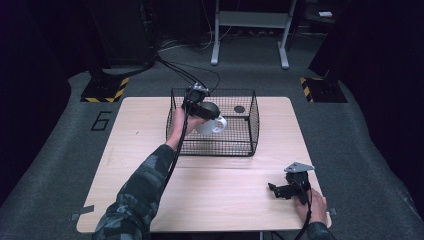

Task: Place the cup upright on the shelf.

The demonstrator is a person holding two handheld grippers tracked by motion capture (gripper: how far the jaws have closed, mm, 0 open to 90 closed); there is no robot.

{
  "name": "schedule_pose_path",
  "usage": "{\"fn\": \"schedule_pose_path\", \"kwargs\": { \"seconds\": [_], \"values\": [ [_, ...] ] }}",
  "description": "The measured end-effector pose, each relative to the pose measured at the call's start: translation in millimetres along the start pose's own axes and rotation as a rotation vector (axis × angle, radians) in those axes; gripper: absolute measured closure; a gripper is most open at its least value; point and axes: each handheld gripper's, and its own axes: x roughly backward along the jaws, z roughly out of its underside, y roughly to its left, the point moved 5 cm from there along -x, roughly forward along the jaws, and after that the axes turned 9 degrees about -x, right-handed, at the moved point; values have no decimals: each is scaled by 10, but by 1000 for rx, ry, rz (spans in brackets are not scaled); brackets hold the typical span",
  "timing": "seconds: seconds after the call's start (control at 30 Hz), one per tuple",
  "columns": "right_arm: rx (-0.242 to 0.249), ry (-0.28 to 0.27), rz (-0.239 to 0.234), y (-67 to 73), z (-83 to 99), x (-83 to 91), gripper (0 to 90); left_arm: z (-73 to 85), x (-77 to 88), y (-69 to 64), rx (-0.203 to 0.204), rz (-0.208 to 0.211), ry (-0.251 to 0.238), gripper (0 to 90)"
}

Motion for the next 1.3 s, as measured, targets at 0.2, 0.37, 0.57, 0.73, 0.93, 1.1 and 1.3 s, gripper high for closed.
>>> {"fn": "schedule_pose_path", "kwargs": {
  "seconds": [0.2,0.37,0.57,0.73,0.93,1.1,1.3],
  "values": [
    [0,0,0,0,0,0,0,32,-102,0,-1,6,27,63],
    [-1,0,0,1,0,0,0,54,-174,2,-7,8,48,63],
    [-1,0,0,1,0,0,0,75,-266,18,0,7,64,63],
    [-6,-1,-1,4,-1,0,0,90,-331,20,12,9,76,63],
    [-6,-1,-1,4,-1,0,0,99,-395,22,21,13,94,63],
    [-5,-1,-1,4,-1,0,0,104,-436,26,27,16,103,63],
    [-5,-1,-1,4,-1,0,0,95,-480,29,31,18,115,63]
  ]
}}
